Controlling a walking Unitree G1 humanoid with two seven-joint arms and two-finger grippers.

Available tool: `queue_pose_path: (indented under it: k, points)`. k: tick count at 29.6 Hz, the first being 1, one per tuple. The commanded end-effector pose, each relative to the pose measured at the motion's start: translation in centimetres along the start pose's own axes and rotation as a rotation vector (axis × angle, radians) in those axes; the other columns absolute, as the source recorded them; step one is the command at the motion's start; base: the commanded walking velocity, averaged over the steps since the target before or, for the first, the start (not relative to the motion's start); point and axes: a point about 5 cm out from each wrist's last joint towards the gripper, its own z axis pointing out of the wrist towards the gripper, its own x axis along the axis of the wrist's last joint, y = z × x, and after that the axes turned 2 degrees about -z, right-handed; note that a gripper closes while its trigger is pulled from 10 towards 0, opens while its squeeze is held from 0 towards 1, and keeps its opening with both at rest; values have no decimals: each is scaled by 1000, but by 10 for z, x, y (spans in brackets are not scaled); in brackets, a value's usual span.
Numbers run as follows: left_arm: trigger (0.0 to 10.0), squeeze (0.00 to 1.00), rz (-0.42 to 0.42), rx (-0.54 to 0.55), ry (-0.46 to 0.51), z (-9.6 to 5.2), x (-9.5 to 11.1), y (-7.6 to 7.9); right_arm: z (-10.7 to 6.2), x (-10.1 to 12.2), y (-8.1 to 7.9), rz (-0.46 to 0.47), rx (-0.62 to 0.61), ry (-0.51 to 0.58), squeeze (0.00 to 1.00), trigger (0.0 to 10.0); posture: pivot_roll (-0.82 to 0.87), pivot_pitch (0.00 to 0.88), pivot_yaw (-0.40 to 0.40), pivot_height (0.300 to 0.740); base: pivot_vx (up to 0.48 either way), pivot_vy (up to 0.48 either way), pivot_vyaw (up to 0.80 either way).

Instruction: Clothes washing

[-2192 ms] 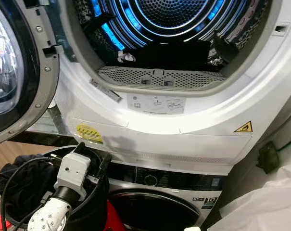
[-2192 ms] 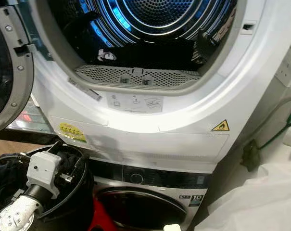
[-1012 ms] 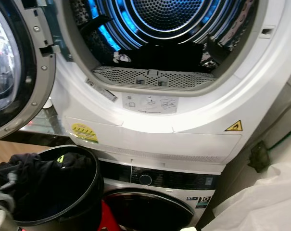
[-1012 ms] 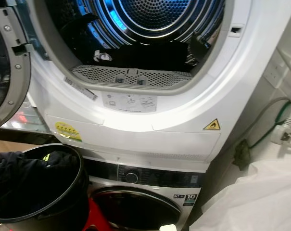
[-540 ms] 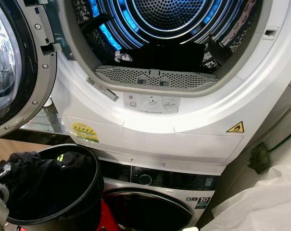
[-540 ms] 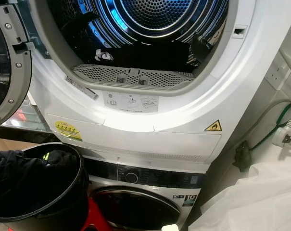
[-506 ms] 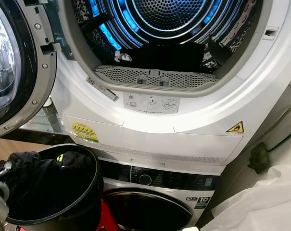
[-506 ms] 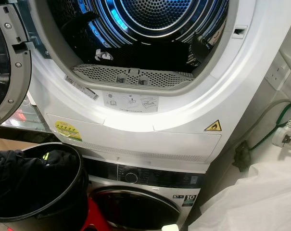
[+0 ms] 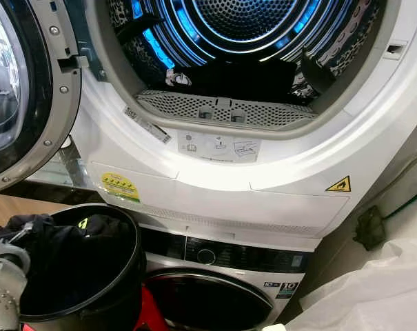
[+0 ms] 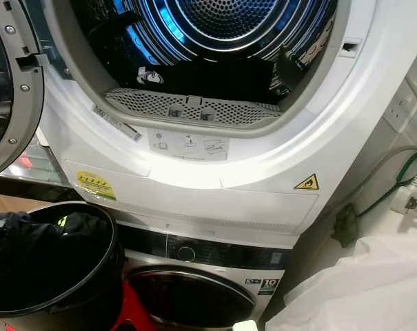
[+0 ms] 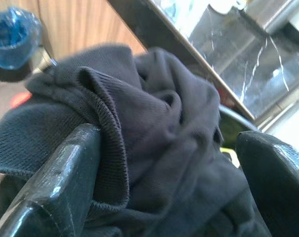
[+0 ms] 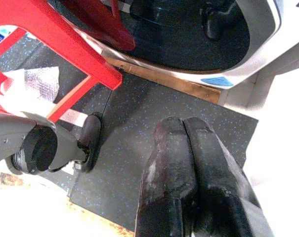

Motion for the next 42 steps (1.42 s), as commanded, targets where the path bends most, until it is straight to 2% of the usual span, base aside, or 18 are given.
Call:
queue_pose_path:
  k: [1,4,7,15,19,21,25,30,31,32,40,41,42]
  points:
    - [10000,1000,-3,21,-55,2,-9,1,0,0,3,-10,-2,-6,0,10000,222,0,-26,740,0,0,0]
    - [10000,1000,-21,40,-82,3,-15,0,-1,-1,2,-11,1,-8,0,10000,218,0,-25,740,0,0,0]
    - [10000,1000,-88,59,-111,4,-19,3,-1,-2,1,-15,12,-12,0,10000,217,0,-23,740,0,0,0]
    - [10000,1000,-114,106,-138,9,-27,4,-1,-3,0,-27,26,-16,0,10000,219,0,-30,740,0,0,0]
    - [10000,1000,-170,101,-135,14,-27,11,-1,-2,1,-39,31,-15,0,10000,218,0,-38,740,0,0,0]
    - [10000,1000,-199,66,-134,19,-26,23,-1,-1,3,-48,29,-13,0,10000,217,0,-49,740,0,0,0]
    - [10000,1000,-217,71,-132,25,-24,30,-1,1,4,-57,30,-11,0,10000,214,0,-55,740,0,0,0]
    - [10000,1000,-297,96,-153,36,-25,38,-1,2,8,-71,28,-10,0,10000,202,0,-73,740,0,0,0]
    - [10000,239,-298,91,-161,38,-26,40,-1,2,9,-73,28,-10,0,10000,198,0,-78,740,0,0,0]
    - [10000,0,-296,86,-167,40,-27,42,-2,2,10,-77,29,-10,0,10000,196,0,-81,740,0,0,0]
    - [10000,0,-374,73,-212,46,-31,57,-5,-2,21,-117,26,-19,0,10000,170,0,-122,740,0,0,0]
    - [10000,0,-426,85,-245,47,-38,61,-6,-2,25,-126,24,-23,0,10000,163,0,-132,740,0,0,0]
    - [10000,0,-426,85,-245,47,-38,61,-6,-2,25,-126,24,-23,0,10000,163,0,-132,740,0,0,0]
